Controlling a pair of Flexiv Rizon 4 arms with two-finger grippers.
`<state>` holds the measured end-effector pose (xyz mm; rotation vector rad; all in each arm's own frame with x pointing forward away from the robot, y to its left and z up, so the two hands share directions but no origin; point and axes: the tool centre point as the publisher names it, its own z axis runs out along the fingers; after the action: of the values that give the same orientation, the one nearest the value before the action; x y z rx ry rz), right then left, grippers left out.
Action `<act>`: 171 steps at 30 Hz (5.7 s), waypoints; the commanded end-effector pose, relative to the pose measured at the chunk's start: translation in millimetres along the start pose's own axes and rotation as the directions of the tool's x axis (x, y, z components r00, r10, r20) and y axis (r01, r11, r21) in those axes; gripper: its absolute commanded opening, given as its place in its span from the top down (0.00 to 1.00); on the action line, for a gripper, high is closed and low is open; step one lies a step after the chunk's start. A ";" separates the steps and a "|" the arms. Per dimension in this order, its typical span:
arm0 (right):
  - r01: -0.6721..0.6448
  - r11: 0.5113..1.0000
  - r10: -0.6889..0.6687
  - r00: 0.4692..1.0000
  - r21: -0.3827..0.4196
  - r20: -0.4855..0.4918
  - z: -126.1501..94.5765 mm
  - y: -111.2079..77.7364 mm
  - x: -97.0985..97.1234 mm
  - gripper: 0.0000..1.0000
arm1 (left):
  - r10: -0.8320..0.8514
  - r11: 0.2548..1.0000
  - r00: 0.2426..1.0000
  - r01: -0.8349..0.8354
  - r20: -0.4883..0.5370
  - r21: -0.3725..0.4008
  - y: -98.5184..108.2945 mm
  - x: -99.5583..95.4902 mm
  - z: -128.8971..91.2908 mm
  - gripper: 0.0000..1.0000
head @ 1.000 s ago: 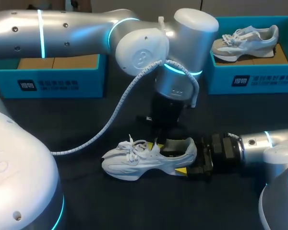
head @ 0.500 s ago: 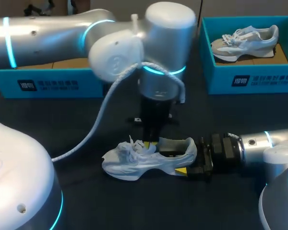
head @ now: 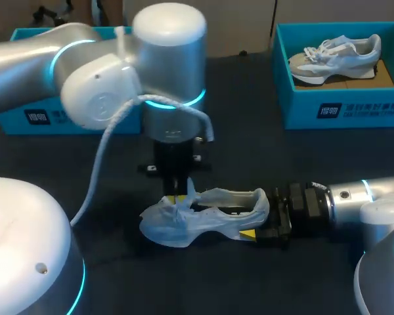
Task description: Take the shoe out of the shoebox, open the shoe tongue, remove and reinsert the insole, then place the shoe into the shoebox
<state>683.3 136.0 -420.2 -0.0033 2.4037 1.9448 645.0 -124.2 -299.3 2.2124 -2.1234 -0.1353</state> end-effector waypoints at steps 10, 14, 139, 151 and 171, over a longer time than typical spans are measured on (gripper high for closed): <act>0.000 1.000 0.000 1.000 0.003 0.002 3.2 -2.3 1.6 1.00 | -0.003 1.000 0.968 -0.002 -0.253 -0.020 1.9 -30.0 15.3 1.00; 0.000 1.000 0.000 1.000 0.003 0.002 3.2 -2.3 1.6 1.00 | -0.001 0.999 0.968 -0.007 -0.251 -0.031 1.3 -32.6 20.3 1.00; 0.000 1.000 0.000 1.000 0.003 0.002 3.2 -2.3 1.6 1.00 | 0.998 0.030 0.036 -0.993 0.055 0.110 -15.3 67.8 -36.8 1.00; 0.000 1.000 0.000 1.000 0.003 0.002 3.2 -2.3 1.6 1.00 | 0.996 -0.082 -0.079 -0.993 0.035 0.090 -24.2 74.4 5.5 1.00; 0.000 1.000 0.000 1.000 0.003 0.002 3.2 -2.3 1.6 1.00 | 0.992 -0.123 -0.122 -0.989 0.022 0.081 -31.5 84.1 44.2 1.00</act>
<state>683.2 136.1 -420.2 -0.0029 2.4041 1.9445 674.2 -205.6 -339.9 -0.1150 -3.0471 0.1118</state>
